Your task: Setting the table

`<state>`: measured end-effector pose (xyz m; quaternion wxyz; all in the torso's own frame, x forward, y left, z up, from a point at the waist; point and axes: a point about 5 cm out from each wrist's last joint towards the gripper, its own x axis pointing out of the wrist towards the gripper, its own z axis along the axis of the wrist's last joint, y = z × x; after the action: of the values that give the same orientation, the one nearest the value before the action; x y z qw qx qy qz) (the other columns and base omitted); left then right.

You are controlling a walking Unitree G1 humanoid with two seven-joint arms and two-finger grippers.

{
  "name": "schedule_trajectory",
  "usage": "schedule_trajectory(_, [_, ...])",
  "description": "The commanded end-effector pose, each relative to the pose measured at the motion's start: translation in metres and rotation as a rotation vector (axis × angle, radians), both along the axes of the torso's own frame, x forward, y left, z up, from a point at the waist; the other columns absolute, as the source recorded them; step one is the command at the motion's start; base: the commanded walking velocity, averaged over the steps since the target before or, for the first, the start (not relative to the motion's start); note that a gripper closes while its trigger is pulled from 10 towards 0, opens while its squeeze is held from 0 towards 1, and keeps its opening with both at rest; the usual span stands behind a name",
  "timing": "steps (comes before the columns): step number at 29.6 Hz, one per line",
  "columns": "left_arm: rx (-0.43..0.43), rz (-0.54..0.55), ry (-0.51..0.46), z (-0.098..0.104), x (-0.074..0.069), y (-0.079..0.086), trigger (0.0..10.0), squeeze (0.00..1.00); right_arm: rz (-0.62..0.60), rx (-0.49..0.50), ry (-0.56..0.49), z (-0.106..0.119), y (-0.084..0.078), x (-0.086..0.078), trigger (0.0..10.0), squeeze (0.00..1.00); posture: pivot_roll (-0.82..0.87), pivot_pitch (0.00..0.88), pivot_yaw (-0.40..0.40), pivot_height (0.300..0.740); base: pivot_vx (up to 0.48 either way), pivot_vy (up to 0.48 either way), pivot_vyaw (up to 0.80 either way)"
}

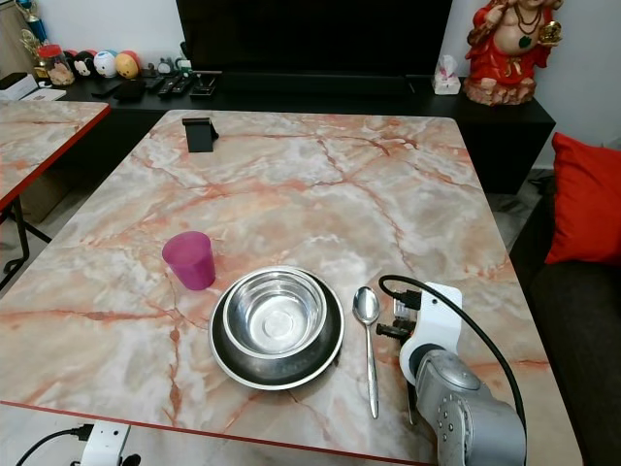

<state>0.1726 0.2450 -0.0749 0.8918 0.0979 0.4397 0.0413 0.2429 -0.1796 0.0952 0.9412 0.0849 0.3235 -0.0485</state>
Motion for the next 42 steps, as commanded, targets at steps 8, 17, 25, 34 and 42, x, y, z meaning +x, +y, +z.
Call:
schedule_trajectory(8, [0.0,-0.004,0.012,-0.001,-0.002,-0.001,10.0,0.0,0.009,-0.012,0.019,-0.01,0.002,-0.002,10.0,0.0,-0.01,0.04,0.027,0.74,0.0,0.0,0.0])
schedule_trajectory(17, [0.001,-0.004,0.011,-0.001,-0.001,0.0,10.0,0.0,0.003,-0.016,-0.013,-0.008,0.0,0.002,10.0,0.0,-0.01,0.038,0.027,0.74,0.0,0.0,0.0])
schedule_trajectory(25, [0.002,0.0,0.015,-0.001,-0.002,0.001,10.0,0.0,0.024,-0.014,-0.028,-0.006,0.004,0.004,10.0,0.0,-0.01,0.038,0.025,0.74,0.0,0.0,0.0])
schedule_trajectory(34, [0.005,0.001,0.02,-0.001,-0.003,0.003,10.0,0.0,0.028,0.005,-0.056,-0.003,0.007,0.009,10.0,0.0,0.0,0.039,0.025,0.74,0.0,0.0,0.0])
schedule_trajectory(42, [0.006,0.002,0.024,-0.001,-0.004,0.003,10.0,0.0,0.022,0.015,-0.051,-0.005,0.009,0.009,10.0,0.0,0.0,0.039,0.024,0.74,0.0,0.0,0.0])
